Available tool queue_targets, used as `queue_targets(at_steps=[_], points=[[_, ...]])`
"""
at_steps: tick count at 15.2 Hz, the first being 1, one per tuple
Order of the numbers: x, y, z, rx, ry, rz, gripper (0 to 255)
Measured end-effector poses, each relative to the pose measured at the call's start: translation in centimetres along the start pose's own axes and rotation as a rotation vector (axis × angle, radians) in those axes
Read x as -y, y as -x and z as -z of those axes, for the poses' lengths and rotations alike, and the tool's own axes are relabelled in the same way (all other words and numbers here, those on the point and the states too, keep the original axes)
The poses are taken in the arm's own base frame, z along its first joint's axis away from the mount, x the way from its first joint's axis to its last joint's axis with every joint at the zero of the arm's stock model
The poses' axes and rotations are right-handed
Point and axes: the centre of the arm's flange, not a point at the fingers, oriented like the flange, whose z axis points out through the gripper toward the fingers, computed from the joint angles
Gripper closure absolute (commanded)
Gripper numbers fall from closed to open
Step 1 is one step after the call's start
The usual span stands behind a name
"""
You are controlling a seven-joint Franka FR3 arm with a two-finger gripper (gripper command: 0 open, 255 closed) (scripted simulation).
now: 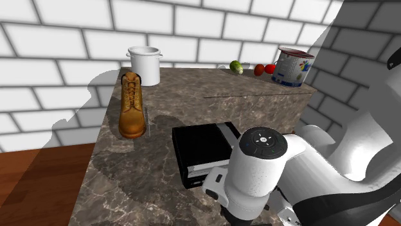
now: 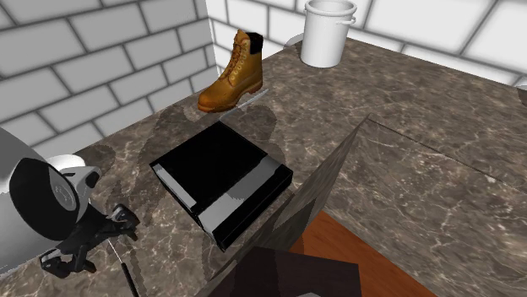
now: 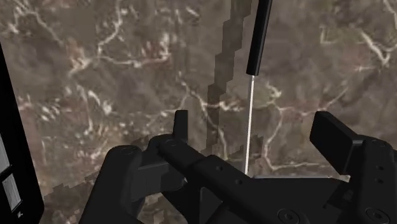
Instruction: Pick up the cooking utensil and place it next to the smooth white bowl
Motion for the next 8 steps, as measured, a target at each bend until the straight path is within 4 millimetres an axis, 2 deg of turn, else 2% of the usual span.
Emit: queue_targets(at_steps=[2, 6, 8], points=[[0.0, 0.0, 0.0, 0.0, 0.0, 0.0, 0], [0.1, -0.2, 3.8, -0.002, 0.0, 0.0, 0], [0.0, -0.1, 4.7, -0.001, 0.0, 0.0, 0]])
